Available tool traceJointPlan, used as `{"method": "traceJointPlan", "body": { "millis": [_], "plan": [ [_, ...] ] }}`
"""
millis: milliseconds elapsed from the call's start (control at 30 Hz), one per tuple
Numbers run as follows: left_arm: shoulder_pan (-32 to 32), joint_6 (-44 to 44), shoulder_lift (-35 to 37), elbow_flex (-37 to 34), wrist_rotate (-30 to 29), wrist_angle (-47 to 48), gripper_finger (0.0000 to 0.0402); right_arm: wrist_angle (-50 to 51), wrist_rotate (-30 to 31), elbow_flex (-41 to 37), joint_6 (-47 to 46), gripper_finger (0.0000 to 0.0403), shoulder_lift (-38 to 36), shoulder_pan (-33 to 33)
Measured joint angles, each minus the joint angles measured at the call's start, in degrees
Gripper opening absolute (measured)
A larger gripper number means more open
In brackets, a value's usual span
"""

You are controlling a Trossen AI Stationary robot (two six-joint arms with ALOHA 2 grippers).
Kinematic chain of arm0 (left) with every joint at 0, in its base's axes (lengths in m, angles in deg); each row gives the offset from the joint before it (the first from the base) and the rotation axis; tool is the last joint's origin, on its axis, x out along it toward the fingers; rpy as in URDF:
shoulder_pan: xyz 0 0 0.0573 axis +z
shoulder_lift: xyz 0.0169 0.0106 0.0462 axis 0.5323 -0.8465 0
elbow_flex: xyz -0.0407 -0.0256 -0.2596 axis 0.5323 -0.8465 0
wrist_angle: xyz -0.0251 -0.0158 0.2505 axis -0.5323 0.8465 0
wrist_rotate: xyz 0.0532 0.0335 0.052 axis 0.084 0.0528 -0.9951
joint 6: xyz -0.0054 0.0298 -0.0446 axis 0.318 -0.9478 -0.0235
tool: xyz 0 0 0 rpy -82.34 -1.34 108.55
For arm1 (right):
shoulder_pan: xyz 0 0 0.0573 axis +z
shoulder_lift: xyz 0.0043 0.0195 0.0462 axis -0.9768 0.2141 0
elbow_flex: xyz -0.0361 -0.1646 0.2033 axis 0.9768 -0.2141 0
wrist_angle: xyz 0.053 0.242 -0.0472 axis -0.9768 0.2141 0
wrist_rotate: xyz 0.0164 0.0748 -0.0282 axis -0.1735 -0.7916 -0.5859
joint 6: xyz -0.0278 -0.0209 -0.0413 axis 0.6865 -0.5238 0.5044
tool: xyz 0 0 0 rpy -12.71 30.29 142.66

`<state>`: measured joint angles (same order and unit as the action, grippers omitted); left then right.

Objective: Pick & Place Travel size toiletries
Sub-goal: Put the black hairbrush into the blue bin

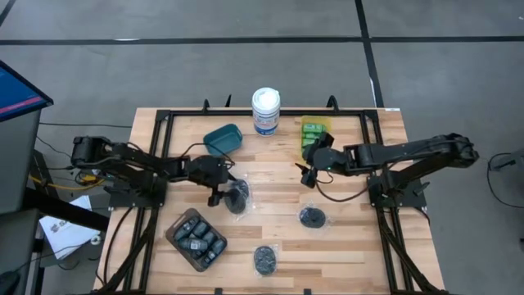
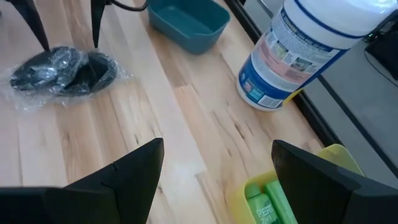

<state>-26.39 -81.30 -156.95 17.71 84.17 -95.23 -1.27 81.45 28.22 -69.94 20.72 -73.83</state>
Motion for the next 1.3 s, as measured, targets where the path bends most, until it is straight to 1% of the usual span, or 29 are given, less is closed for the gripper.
{"method": "traceJointPlan", "body": {
  "millis": [167,367,700,833,900,967,1300],
  "plan": [
    [1.27,0.02,0.00,-3.87,0.16,-6.31,0.0285,-0.17,0.01,0.00,0.72,0.0291,0.57,-0.06],
    [1.45,-0.90,-1.26,-4.25,0.47,-8.81,0.0285,-0.68,-0.01,0.00,0.90,0.0291,0.42,-0.05],
    [1.45,-2.16,-12.29,-4.15,2.24,-18.50,0.0285,-0.70,-0.03,0.00,0.92,0.0291,0.46,-0.05],
    [1.47,-1.66,-13.20,-4.13,2.59,-19.71,0.0278,-0.70,-0.05,0.00,0.91,0.0291,0.46,-0.05],
    [1.61,-1.28,-12.57,-4.16,2.51,-19.13,0.0264,-0.70,-0.04,0.00,0.90,0.0291,0.46,-0.05],
    [1.69,-1.27,-11.93,-4.21,2.71,-18.64,0.0241,-0.70,-0.05,0.00,0.90,0.0291,0.46,-0.05],
    [1.69,-1.22,-11.50,-4.26,2.74,-18.78,0.0095,-0.70,-0.05,0.00,0.90,0.0291,0.50,-0.05]
  ]
}}
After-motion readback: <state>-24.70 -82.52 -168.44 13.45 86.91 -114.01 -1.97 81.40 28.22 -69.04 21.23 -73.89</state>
